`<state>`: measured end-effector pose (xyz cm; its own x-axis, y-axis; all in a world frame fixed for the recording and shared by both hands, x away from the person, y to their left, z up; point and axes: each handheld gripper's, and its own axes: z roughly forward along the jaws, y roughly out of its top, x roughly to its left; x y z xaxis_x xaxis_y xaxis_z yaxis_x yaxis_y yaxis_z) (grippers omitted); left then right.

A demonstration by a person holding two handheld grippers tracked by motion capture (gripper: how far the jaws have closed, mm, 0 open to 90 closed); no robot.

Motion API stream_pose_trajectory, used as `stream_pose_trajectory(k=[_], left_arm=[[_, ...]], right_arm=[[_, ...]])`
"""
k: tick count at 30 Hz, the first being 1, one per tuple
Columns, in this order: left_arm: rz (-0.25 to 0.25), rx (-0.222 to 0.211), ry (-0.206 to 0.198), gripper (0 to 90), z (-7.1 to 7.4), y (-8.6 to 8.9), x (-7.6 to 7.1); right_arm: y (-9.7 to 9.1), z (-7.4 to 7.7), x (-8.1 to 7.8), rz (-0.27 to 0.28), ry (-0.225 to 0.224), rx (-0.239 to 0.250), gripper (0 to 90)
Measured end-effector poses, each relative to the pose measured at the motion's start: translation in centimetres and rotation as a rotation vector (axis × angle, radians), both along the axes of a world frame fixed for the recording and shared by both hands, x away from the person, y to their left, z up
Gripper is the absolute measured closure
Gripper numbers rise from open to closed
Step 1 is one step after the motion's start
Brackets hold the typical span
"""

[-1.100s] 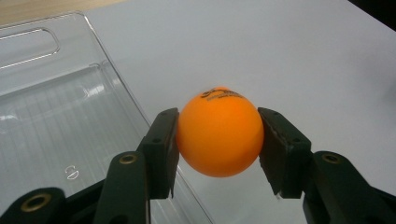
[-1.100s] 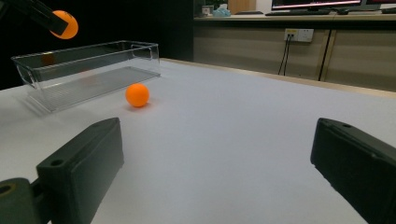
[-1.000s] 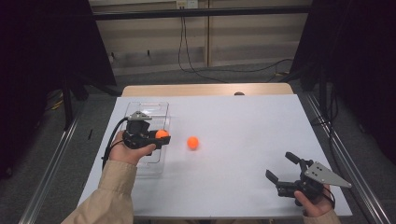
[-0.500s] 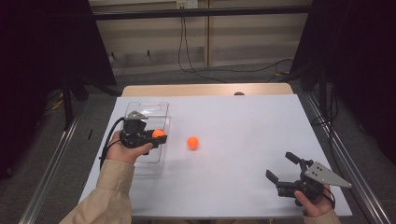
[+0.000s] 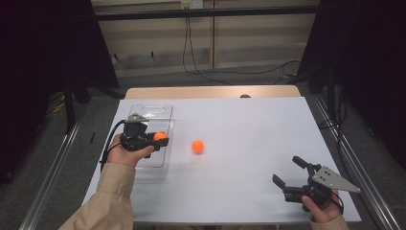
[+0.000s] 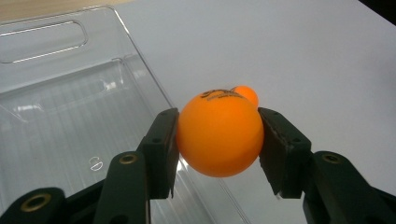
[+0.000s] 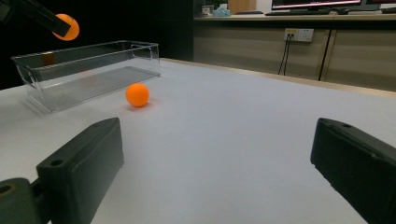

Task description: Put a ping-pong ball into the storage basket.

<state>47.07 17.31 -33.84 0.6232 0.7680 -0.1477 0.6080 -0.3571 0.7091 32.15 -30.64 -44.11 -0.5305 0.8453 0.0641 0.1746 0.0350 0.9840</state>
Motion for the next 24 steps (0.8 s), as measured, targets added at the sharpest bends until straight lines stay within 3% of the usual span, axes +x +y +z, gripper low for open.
stream_pose_trajectory(k=[1, 24], left_arm=[[0.004, -0.021, -0.002, 51.0, -0.11, -0.01, 0.02], [0.033, 0.004, -0.008, 51.1, -0.26, 0.62, 0.59]], right_arm=[[0.01, 0.00, 0.01, 0.002, 0.000, 0.000, 2.1], [-0.04, 0.00, -0.03, -0.001, 0.003, 0.000, 2.1]])
